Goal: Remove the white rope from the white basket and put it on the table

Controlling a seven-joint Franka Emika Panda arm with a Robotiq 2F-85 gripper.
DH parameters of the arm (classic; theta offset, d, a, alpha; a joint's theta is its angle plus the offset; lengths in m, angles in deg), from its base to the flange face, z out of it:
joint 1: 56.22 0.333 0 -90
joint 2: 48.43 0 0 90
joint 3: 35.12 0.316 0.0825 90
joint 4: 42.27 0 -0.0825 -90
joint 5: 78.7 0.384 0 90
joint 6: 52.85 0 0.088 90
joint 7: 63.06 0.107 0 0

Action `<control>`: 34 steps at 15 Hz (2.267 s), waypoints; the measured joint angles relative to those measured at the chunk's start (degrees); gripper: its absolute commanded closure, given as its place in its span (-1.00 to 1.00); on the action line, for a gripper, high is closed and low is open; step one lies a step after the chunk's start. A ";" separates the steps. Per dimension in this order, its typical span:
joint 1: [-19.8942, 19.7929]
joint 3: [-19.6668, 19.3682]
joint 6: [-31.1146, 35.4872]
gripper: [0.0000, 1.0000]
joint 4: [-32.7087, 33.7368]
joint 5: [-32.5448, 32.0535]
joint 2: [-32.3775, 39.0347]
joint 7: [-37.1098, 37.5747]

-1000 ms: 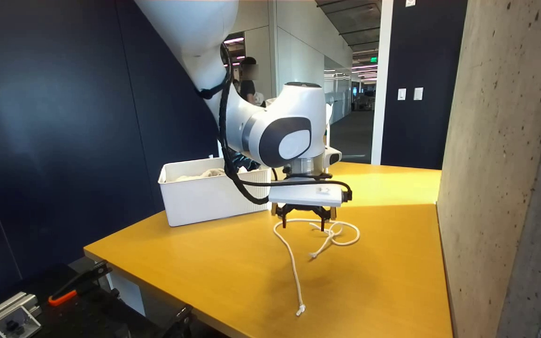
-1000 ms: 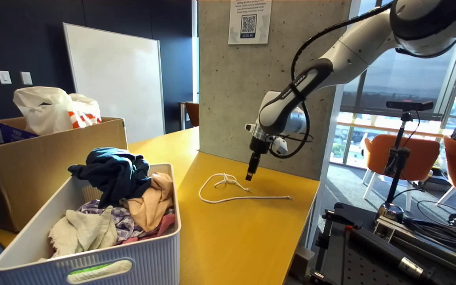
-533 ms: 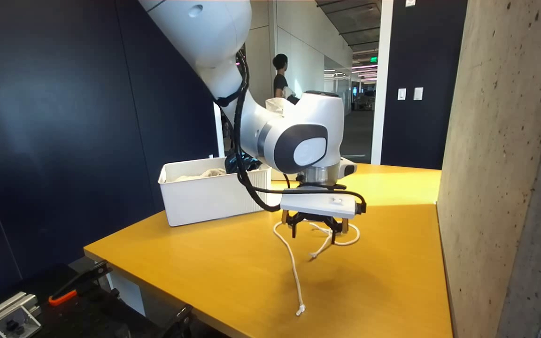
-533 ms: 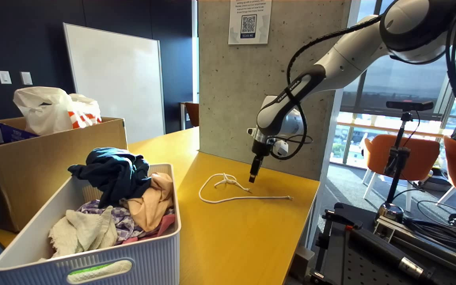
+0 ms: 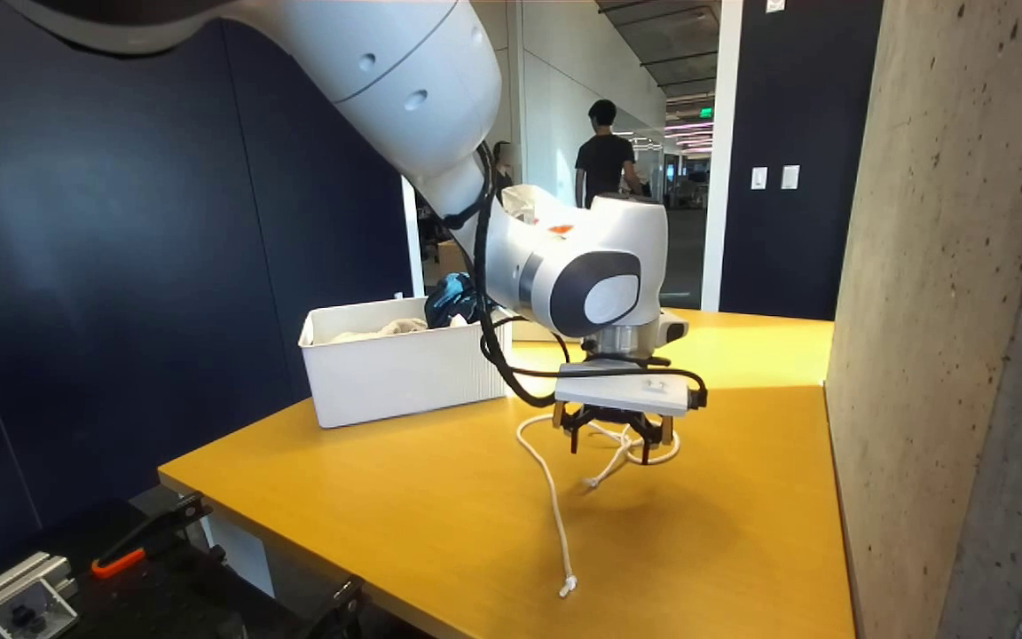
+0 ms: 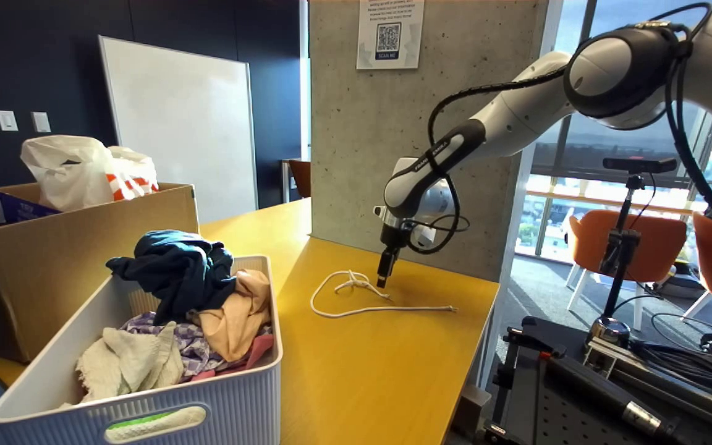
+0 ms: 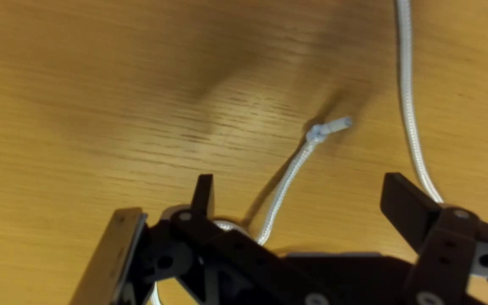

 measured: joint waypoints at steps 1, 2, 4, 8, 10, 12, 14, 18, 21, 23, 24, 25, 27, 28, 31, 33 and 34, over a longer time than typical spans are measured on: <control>0.22 -0.01 -0.28 -1.00 1.27 0.00 0.93 0.00; 0.43 -0.01 -0.46 -1.00 2.33 0.00 1.82 0.00; 0.93 -0.03 -0.76 -1.00 3.99 0.00 3.42 0.00; 1.79 -0.05 -0.97 -0.71 6.52 0.00 6.17 0.01; 1.97 -0.06 -0.97 -0.31 7.07 0.00 6.79 0.01; 2.01 -0.42 -0.89 0.01 7.45 -0.01 6.79 0.01; 2.01 -0.87 -0.88 0.31 7.78 -0.01 6.78 0.01; 2.03 -1.14 -0.81 0.88 7.86 0.00 6.58 0.01; 2.03 -1.32 -0.68 1.00 7.87 -0.01 6.43 0.01; 2.03 -1.36 -0.41 0.98 7.71 -0.01 6.39 0.01; 2.03 -1.36 -0.17 0.98 7.53 -0.01 6.33 0.01; 2.03 -1.38 0.31 0.98 7.10 -0.01 6.14 0.01; 2.04 -1.50 1.74 0.98 5.27 -0.01 5.23 0.01; 2.04 -1.68 2.76 0.98 4.01 -0.01 4.47 0.02; 1.94 -2.76 6.17 0.98 -1.15 -0.01 0.42 0.16; 1.78 -3.69 8.10 0.98 -5.21 -0.01 -3.42 0.42; 1.64 -4.14 8.66 0.98 -7.15 -0.02 -5.40 0.49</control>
